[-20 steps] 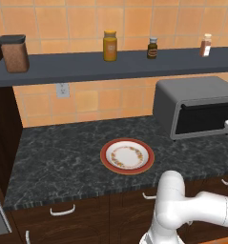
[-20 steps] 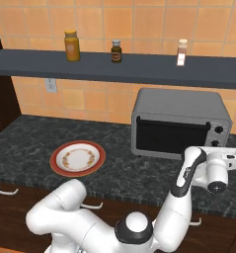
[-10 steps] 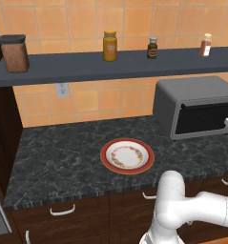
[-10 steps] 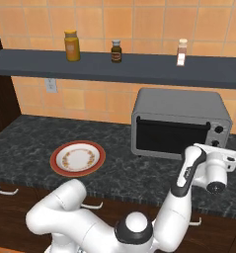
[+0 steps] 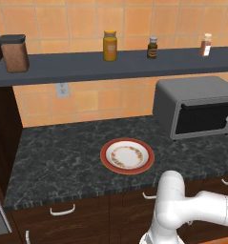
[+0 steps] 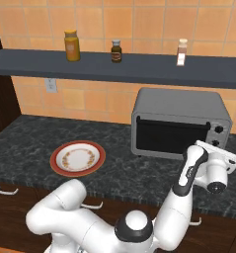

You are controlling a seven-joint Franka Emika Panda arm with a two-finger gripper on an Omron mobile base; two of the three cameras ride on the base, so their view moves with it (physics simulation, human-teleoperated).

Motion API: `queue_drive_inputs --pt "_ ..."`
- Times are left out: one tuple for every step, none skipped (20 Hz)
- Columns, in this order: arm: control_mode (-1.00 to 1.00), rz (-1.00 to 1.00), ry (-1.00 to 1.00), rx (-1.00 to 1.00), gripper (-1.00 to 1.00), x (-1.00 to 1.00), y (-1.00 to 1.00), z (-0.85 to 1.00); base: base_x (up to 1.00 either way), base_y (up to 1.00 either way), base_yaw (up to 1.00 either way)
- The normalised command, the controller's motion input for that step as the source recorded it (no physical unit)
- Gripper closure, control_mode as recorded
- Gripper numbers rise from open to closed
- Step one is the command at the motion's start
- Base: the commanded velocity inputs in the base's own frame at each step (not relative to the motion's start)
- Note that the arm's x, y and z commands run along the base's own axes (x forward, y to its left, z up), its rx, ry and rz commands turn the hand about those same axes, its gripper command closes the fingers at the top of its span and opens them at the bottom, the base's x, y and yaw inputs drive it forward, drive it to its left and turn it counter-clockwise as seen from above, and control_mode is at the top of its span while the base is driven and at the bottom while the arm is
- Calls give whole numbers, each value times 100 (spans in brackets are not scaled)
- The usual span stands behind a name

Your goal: Pick up the kebab skewer and baguette bread, and place them inside the toaster oven. Close the toaster oven door and start by setting the timer.

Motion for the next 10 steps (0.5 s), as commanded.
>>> queue_drive_inputs --pt "-100 0 0 20 100 6 1 63 0 0 0" --pt "-100 0 0 21 100 1 0 59 0 0 0" --pt "-100 0 0 21 100 0 4 58 0 0 0" --pt "-100 0 0 21 100 1 16 59 0 0 0" --pt "-100 0 0 21 100 2 19 53 0 0 0" --pt "-100 0 -2 21 100 6 32 52 0 0 0" --pt "-100 0 -4 21 100 10 34 56 0 0 0" --pt "-100 0 -5 21 100 4 26 56 0 0 0" --pt "-100 0 -7 20 100 1 18 60 0 0 0" --pt "-100 0 -7 20 100 4 18 62 0 0 0"
